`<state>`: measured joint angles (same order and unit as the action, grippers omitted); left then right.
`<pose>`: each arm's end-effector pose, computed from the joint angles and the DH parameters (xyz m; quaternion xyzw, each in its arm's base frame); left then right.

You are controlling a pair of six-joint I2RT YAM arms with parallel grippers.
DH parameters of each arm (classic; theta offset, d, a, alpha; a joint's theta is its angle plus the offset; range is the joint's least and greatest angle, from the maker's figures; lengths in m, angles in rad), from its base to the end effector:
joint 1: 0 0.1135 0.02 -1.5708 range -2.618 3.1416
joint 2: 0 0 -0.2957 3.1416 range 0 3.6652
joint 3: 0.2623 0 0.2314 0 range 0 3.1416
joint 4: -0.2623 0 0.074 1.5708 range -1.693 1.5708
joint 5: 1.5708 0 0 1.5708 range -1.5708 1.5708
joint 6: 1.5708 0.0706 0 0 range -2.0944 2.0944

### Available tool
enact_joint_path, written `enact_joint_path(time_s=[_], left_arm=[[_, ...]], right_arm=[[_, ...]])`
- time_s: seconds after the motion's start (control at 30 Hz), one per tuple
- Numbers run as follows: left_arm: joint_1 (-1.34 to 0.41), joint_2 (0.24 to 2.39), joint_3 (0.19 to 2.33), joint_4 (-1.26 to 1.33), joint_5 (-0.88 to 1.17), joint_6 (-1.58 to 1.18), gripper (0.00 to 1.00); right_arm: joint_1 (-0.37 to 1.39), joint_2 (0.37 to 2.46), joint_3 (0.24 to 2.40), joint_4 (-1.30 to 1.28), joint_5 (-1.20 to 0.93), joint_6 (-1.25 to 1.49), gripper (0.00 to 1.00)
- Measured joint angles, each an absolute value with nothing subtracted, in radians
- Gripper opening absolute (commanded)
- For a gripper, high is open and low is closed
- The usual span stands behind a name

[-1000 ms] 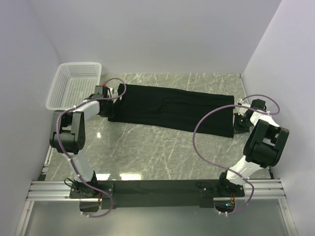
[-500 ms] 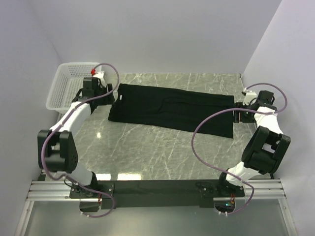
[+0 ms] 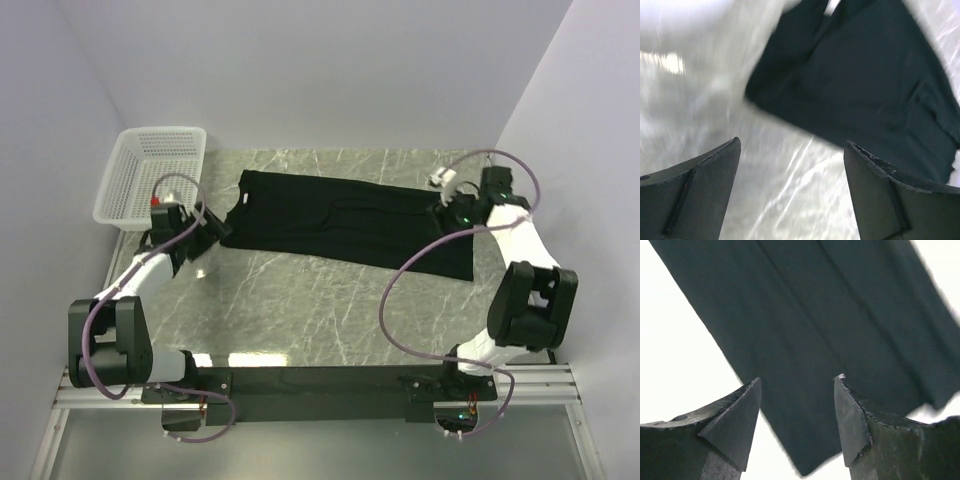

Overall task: Fold and stack the t-shirts
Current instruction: Fold the tshirt

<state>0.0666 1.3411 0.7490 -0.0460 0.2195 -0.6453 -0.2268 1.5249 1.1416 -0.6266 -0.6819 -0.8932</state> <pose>0.2868 0.0037 0.2414 -0.2632 0.8494 -0.2213 0.4004 0.3069 -0.0252 0.2719 -0.3837 0.8255 0.1337 0.3917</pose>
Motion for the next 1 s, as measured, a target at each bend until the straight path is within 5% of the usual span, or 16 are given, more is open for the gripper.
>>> enact_joint_path(time_s=[0.17, 0.47, 1.0], left_arm=[[0.064, 1.298, 0.601, -0.046, 0.25, -0.736, 0.9], [0.064, 1.165, 0.565, 0.027, 0.258, -0.802, 0.9], [0.05, 1.414, 0.565, 0.086, 0.226, -1.028, 0.73]], right_arm=[[-0.068, 1.704, 1.396, -0.652, -0.642, -0.892, 0.66], [0.122, 2.31, 2.268, -0.751, -0.471, -0.797, 0.67], [0.045, 2.355, 2.201, -0.665, -0.31, -0.635, 0.65]])
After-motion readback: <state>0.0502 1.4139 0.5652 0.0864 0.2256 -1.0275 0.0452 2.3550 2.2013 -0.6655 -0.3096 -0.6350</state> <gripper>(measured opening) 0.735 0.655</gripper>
